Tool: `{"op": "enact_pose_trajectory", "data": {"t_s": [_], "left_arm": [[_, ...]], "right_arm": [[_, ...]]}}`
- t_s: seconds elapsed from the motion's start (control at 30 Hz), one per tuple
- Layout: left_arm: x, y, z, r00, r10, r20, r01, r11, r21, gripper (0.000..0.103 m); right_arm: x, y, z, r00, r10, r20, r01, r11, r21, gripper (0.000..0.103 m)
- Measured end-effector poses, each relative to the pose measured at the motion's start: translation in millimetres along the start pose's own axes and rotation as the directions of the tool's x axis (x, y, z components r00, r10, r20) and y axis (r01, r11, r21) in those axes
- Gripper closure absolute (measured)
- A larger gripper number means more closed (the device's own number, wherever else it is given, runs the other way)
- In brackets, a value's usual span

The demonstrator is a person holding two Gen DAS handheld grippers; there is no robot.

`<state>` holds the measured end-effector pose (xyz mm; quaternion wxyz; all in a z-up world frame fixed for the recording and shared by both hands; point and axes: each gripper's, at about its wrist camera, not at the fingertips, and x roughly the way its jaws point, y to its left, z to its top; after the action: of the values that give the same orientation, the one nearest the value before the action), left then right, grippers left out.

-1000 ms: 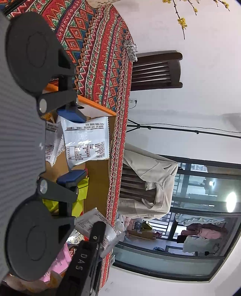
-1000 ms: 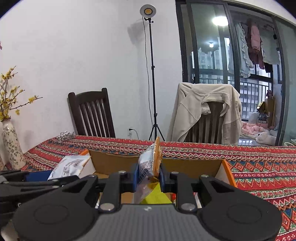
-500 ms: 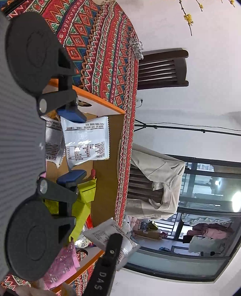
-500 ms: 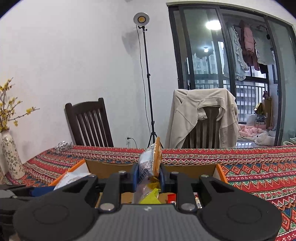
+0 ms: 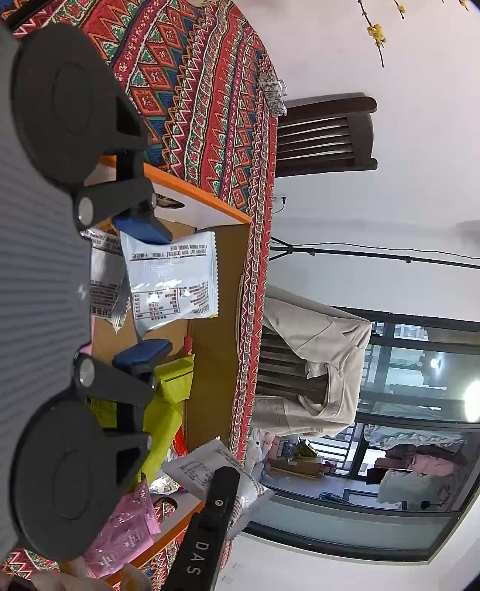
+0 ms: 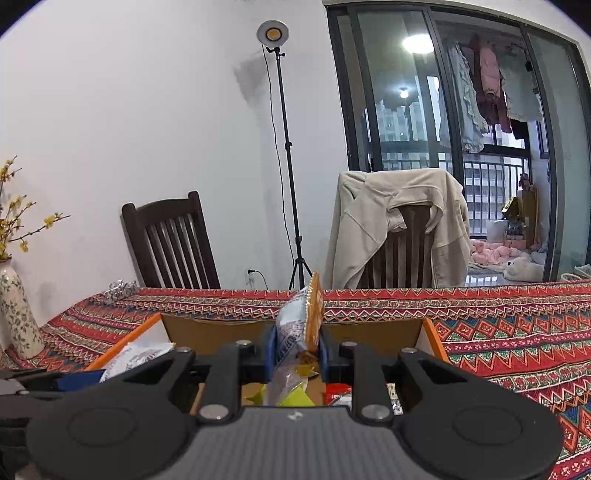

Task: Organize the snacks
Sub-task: 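Open both grippers to drop the two sachets into the box, then withdraw both tools from the box toward the snacks on the cloth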

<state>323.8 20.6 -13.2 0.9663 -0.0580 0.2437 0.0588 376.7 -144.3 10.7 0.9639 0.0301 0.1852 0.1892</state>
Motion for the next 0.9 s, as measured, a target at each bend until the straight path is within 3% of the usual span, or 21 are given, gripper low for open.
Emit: {"op": "enact_pose_trajectory", "data": {"t_s": [0.3,0.4,0.53,0.73,0.9], "left_arm": [[-1,-1,-1,1.0,-0.001,0.011,0.001,1.0,0.001,0.035],[-1,0,-2,1.0,-0.003,0.011,0.004,1.0,-0.004,0.032],[-2,1,-2,1.0,0.002,0.016,-0.002,1.0,-0.009,0.026],[-2,0,-2,1.0,0.006,0.017,-0.006,1.0,-0.006,0.024],[-3,-1,-3,1.0,0.005,0.02,-0.005,1.0,-0.001,0.024]], "right_arm": [[-5,-3,1,1.0,0.015,0.026,-0.015,1.0,0.02,0.078],[-3,-3,0,1.0,0.008,0.015,-0.009,1.0,0.012,0.068],[-3,-4,0,1.0,0.016,0.015,-0.016,1.0,0.018,0.039],[-10,-7,1,0.999,0.026,0.046,-0.028,0.999,0.038,0.027],[-11,-10,2,0.997,0.037,0.061,-0.041,0.997,0.065,0.027]]}}
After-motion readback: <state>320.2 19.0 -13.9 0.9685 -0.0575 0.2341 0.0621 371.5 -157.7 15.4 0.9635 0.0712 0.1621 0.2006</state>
